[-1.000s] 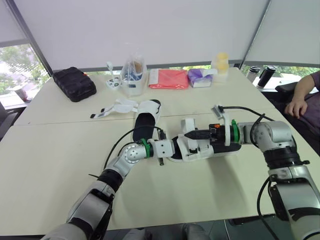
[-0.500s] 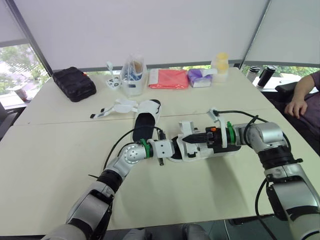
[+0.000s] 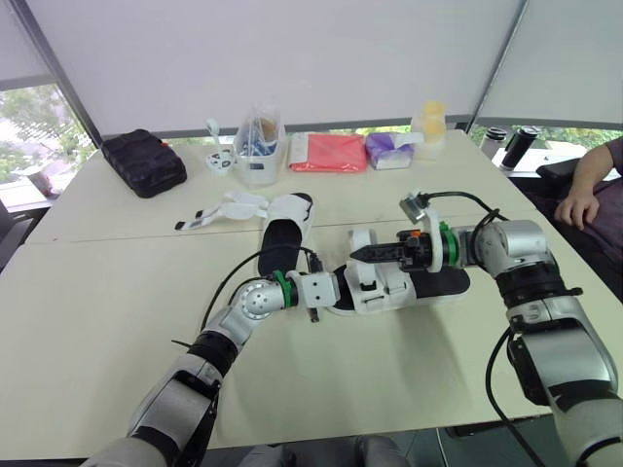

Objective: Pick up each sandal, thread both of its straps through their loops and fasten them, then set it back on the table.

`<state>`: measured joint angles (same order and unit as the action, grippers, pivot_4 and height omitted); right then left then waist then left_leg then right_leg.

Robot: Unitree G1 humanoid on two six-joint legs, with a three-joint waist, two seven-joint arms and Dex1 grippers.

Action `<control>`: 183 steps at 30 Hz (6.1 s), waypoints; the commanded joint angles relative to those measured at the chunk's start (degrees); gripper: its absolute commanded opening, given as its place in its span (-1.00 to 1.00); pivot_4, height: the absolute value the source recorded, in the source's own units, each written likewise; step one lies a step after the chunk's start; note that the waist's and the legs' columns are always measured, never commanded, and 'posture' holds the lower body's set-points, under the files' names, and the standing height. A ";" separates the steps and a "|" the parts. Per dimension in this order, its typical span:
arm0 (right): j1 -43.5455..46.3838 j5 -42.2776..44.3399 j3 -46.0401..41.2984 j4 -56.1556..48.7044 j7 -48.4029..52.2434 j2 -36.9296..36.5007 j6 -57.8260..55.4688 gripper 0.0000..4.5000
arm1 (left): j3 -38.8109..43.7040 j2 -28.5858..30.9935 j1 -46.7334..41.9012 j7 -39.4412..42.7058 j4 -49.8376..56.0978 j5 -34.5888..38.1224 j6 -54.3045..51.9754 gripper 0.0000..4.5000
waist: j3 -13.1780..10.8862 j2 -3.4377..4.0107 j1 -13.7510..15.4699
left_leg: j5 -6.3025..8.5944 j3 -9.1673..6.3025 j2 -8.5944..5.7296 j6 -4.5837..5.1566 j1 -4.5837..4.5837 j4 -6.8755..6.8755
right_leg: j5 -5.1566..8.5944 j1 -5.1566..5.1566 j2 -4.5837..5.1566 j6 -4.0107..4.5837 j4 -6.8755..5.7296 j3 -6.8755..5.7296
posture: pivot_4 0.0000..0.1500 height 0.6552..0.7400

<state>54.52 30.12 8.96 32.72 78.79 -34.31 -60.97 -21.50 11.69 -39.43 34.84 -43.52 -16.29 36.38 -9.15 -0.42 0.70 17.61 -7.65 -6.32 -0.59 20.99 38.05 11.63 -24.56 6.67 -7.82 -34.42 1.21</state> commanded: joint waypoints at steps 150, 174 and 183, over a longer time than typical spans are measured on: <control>-42.57 6.43 -9.84 -43.41 -28.73 1.42 13.58 0.99 | -2.31 -1.09 2.87 2.87 -2.25 -0.91 -1.43 -1.00 | 0.34 0.19 1.31 | 0.14 0.10 0.09 0.25 -0.63 0.01 | 0.03 0.74 -0.08 -0.10 0.22 -0.01 | 1.00 1.00; -43.78 11.31 -17.31 -45.03 -35.30 4.55 12.63 0.88 | -2.40 -1.28 3.01 2.79 -2.36 -0.75 -1.70 -1.00 | 0.34 0.20 1.49 | 0.15 0.07 0.07 0.27 -0.58 0.00 | 0.04 0.73 -0.08 -0.11 0.26 -0.01 | 1.00 1.00; -43.08 12.66 -14.66 -45.81 -34.20 4.70 11.19 0.37 | -2.43 -1.53 2.75 2.73 -2.90 -0.84 -1.57 -1.00 | 0.34 0.20 1.49 | 0.17 0.07 0.07 0.30 -0.58 -0.02 | 0.05 0.74 -0.08 -0.12 0.28 -0.02 | 1.00 1.00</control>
<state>10.32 41.72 -6.57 -11.60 43.71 -30.15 -49.72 -21.46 10.31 -38.79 36.20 -43.95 -15.62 35.42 -8.81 -0.23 2.19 17.78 -7.58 -6.25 -0.29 20.41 38.03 11.68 -23.82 6.59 -7.95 -34.14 1.18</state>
